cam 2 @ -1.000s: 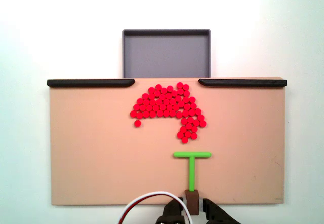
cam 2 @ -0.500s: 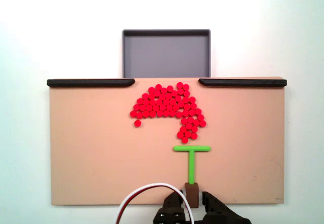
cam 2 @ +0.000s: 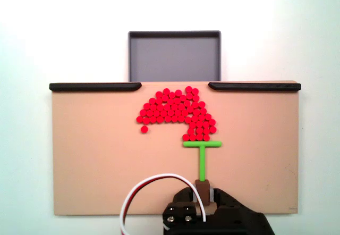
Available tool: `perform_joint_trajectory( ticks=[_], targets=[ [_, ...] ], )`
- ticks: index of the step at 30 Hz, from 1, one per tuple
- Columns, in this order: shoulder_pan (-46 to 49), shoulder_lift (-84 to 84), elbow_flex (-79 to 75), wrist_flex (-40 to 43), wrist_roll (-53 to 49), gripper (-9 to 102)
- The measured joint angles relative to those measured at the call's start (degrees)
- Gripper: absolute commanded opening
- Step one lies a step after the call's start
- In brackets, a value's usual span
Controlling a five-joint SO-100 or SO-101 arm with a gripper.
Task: Push granules from bottom to the grey container
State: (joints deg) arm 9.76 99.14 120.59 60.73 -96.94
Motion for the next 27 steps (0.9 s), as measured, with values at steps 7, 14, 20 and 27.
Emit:
perform_joint_trajectory(
  ticks=[7, 14, 20, 27],
  targets=[
    [-1.1, -2.6, -3.0, 0.0, -0.4, 0],
    [-2.0, -4.2, -4.7, -0.4, -0.4, 0],
    [-2.0, -4.0, -5.0, 0.0, -1.0, 0],
    [-2.1, 1.5, -4.6, 4.0, -1.6, 0]
  ],
)
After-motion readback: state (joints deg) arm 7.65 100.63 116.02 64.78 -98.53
